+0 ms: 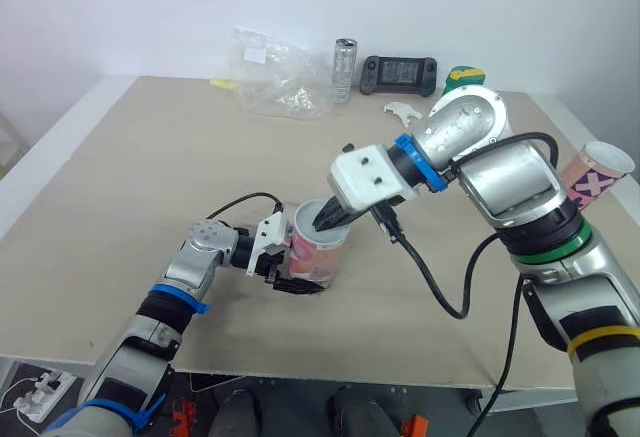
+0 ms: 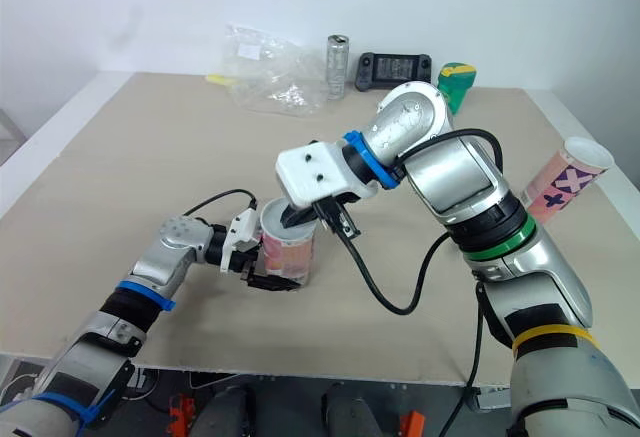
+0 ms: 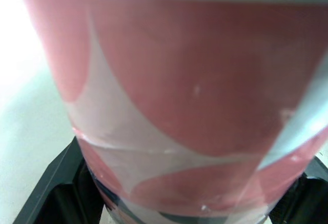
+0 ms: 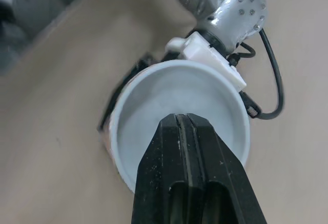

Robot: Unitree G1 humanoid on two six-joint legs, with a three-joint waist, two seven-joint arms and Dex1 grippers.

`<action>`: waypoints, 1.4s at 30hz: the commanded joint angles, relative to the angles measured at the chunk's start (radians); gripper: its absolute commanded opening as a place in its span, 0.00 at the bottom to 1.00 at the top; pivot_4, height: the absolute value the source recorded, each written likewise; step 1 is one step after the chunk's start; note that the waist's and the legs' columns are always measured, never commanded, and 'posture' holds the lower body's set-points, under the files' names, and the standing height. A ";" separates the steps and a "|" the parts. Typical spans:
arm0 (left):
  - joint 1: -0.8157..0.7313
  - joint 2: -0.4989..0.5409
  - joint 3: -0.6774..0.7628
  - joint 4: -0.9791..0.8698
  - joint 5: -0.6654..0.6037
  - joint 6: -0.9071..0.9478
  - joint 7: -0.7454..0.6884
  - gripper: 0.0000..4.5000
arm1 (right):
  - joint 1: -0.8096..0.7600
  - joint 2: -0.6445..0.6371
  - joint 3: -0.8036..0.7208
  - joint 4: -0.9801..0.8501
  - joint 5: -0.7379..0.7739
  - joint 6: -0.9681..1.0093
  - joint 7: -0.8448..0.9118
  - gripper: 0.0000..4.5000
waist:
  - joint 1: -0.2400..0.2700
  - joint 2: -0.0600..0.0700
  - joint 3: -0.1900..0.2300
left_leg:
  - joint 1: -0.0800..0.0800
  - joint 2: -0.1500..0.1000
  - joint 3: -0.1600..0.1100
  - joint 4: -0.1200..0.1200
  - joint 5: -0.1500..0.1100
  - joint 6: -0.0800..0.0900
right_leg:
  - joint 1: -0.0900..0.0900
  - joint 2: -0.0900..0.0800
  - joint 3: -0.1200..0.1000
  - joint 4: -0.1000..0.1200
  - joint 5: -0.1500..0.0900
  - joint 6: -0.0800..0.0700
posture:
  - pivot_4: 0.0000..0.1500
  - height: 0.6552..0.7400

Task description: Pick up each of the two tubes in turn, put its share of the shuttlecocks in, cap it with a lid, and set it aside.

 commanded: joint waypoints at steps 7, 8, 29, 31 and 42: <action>0.016 0.016 -0.013 0.007 0.036 0.013 0.000 0.80 | 0.099 -0.166 -0.294 -0.116 0.204 0.256 -0.072 0.73 | 0.013 0.000 0.001 | -0.010 -0.001 -0.002 0.000 -0.003 -0.003 | -0.007 0.000 0.000 -0.001 -0.001 0.003 | 1.00 0.99; 0.015 0.017 -0.013 0.004 0.035 0.012 -0.001 0.80 | 0.132 -0.180 -0.319 -0.147 0.222 0.280 -0.093 0.85 | 0.013 0.001 0.001 | -0.010 -0.001 -0.002 0.000 -0.003 -0.003 | -0.007 0.001 0.000 -0.001 -0.003 0.005 | 1.00 0.99; 0.083 0.178 0.091 -0.171 -0.049 0.046 -0.062 0.99 | 0.869 -0.205 -0.489 -0.567 0.295 0.338 -0.535 1.00 | 0.015 0.002 0.010 | -0.013 -0.002 -0.004 -0.001 -0.003 -0.003 | -0.007 0.003 0.002 -0.002 -0.005 0.009 | 1.00 0.99; 0.115 0.214 0.119 -0.240 -0.078 0.079 -0.065 0.99 | 0.868 -0.188 -0.446 -0.560 0.281 0.308 -0.543 1.00 | 0.016 0.003 0.011 | -0.013 -0.002 -0.004 -0.001 -0.003 -0.003 | -0.007 0.003 0.001 -0.002 -0.005 0.009 | 1.00 0.99; 0.351 0.377 0.340 -0.631 -0.268 0.291 0.058 0.99 | 0.788 -0.029 -0.285 -0.384 0.217 0.180 -0.603 1.00 | 0.016 -0.002 0.016 | -0.013 0.000 -0.004 0.000 -0.004 -0.003 | -0.006 0.002 0.000 -0.003 -0.005 0.008 | 1.00 0.99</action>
